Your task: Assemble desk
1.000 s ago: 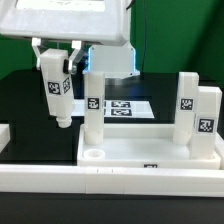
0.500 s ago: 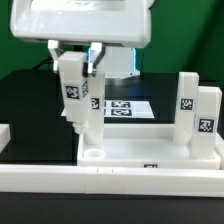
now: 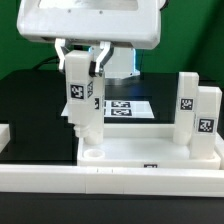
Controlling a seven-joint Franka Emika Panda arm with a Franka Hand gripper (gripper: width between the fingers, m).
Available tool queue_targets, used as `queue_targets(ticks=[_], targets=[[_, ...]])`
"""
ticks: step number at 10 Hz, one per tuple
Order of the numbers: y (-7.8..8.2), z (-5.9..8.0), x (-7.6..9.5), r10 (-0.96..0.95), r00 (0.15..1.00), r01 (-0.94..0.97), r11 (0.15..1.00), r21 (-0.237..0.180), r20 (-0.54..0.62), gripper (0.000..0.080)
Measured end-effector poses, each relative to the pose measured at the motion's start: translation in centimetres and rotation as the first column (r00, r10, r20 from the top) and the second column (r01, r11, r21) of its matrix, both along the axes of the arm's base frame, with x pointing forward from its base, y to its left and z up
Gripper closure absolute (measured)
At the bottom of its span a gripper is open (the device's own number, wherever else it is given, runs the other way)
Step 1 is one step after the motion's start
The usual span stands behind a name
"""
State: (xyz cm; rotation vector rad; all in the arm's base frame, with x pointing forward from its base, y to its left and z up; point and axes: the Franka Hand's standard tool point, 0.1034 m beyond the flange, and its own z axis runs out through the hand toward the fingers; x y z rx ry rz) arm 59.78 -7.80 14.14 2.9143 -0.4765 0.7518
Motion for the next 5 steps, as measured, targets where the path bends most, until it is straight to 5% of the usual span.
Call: queue_targets(ticks=[5], targets=[[2.0,0.6,1.9,0.032,0.999,-0.032,0.999,0.02,-0.001,0.0509]])
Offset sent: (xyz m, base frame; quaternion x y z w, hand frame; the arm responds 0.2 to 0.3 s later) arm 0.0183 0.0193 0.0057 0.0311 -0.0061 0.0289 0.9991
